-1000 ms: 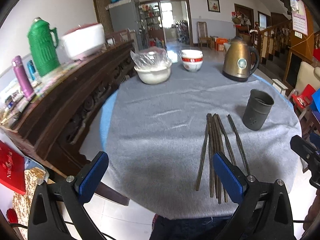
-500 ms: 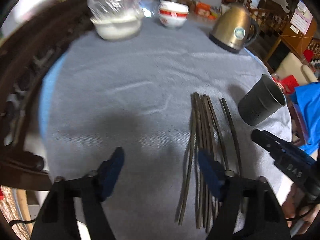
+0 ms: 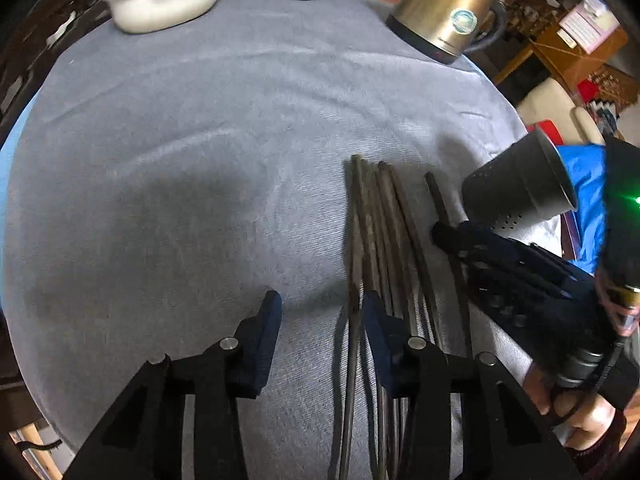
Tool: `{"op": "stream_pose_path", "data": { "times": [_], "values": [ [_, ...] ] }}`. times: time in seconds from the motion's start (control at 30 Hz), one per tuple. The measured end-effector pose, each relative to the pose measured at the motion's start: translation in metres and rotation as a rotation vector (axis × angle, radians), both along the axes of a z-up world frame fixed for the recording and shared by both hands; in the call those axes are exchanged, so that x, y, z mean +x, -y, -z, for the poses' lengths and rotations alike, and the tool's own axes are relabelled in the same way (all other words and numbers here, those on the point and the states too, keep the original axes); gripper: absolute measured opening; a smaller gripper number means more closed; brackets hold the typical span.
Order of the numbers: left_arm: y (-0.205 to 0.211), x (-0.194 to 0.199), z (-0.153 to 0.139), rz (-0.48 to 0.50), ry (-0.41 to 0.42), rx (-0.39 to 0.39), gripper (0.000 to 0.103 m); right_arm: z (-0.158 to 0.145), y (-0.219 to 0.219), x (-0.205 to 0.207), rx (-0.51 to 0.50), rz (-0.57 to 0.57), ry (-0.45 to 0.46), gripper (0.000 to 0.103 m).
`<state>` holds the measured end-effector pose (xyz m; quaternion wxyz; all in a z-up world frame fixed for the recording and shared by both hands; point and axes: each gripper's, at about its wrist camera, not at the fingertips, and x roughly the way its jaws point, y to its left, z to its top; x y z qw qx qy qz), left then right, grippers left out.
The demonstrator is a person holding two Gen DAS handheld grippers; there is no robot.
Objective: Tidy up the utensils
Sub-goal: 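Lower the right tool onto the chopsticks and close on a pair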
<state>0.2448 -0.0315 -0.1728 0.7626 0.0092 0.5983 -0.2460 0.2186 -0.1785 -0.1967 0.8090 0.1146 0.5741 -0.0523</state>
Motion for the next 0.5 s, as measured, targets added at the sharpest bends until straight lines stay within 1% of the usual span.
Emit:
{"op": "stream_pose_path", "data": {
  "times": [0.1, 0.17, 0.27, 0.37, 0.5],
  "values": [
    [0.003, 0.004, 0.000, 0.004, -0.005, -0.009, 0.044, 0.003, -0.001, 0.002, -0.035, -0.002, 0.003, 0.025],
    [0.006, 0.005, 0.002, 0.009, -0.008, -0.016, 0.044, 0.003, 0.000, 0.001, -0.040, 0.005, 0.007, 0.018],
    [0.008, 0.006, 0.001, 0.018, -0.016, -0.034, 0.044, 0.002, 0.005, -0.003, -0.035, 0.019, 0.011, 0.012],
    [0.015, 0.008, 0.003, 0.035, -0.009, -0.035, 0.044, 0.002, 0.008, -0.007, -0.030, 0.026, 0.019, 0.011],
    [0.020, 0.014, 0.009, 0.041, -0.006, -0.018, 0.043, 0.001, 0.009, -0.011, -0.019, 0.023, 0.023, 0.011]
  ]
}}
